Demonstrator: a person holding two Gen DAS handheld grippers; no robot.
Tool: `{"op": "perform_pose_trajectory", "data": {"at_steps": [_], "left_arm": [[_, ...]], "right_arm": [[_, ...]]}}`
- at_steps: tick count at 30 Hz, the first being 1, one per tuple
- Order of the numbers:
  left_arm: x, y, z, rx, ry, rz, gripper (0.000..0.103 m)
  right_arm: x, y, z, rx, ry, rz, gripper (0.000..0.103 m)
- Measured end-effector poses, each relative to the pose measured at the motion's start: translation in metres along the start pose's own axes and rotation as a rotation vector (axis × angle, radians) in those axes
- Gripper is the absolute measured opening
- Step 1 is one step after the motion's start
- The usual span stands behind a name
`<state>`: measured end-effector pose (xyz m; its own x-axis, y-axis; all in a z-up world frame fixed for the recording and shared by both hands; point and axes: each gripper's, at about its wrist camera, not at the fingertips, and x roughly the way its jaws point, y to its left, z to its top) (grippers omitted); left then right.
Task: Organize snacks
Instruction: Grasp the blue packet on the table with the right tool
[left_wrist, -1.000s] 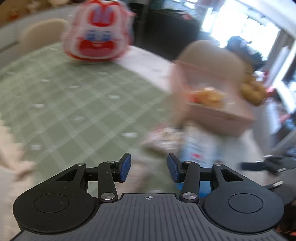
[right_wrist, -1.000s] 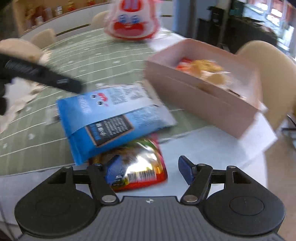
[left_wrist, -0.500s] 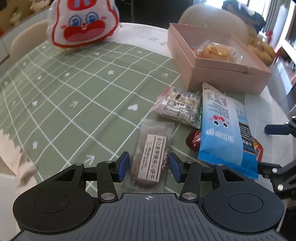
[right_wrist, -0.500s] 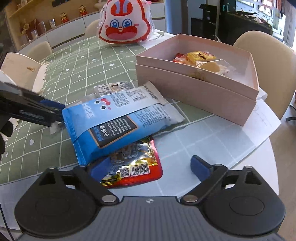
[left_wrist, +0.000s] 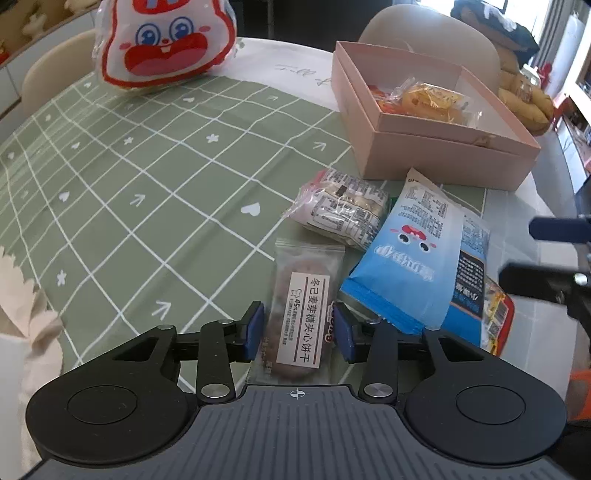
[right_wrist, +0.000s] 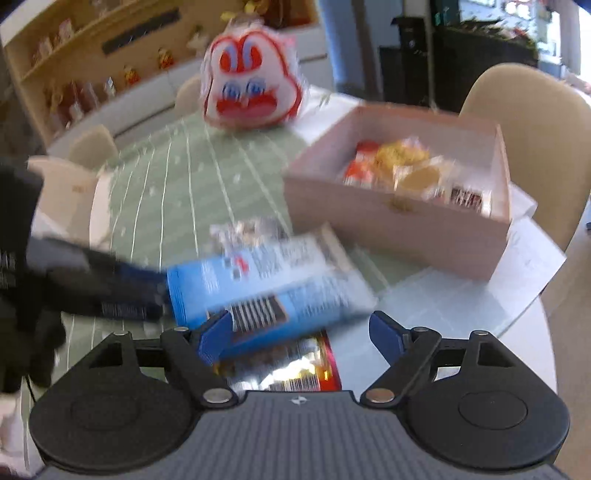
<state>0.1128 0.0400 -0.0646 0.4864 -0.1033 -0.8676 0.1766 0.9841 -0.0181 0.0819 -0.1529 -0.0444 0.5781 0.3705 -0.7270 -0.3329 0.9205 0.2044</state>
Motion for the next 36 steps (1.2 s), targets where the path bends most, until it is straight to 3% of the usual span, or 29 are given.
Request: {"op": "perform_pose_trajectory", "data": {"at_steps": [4, 9, 13, 24, 36], "left_arm": [[-0.003, 0.003, -0.002, -0.047, 0.011, -0.017, 0.045], [-0.007, 0.004, -0.007, -0.071, 0.024, -0.021, 0.045], [-0.008, 0.005, -0.008, -0.077, 0.019, -0.027, 0.045], [-0.007, 0.005, -0.008, -0.068, 0.018, -0.031, 0.045], [-0.008, 0.003, -0.01, -0.066, 0.006, -0.02, 0.045]], "right_arm": [[0.008, 0.017, 0.011, -0.058, -0.014, -0.031, 0.083], [0.031, 0.045, 0.0, -0.207, 0.072, -0.019, 0.083], [0.032, 0.057, -0.01, -0.294, 0.071, -0.095, 0.083], [0.017, 0.016, -0.015, -0.183, 0.102, -0.256, 0.083], [0.014, 0.007, -0.011, -0.12, 0.095, -0.215, 0.083]]}}
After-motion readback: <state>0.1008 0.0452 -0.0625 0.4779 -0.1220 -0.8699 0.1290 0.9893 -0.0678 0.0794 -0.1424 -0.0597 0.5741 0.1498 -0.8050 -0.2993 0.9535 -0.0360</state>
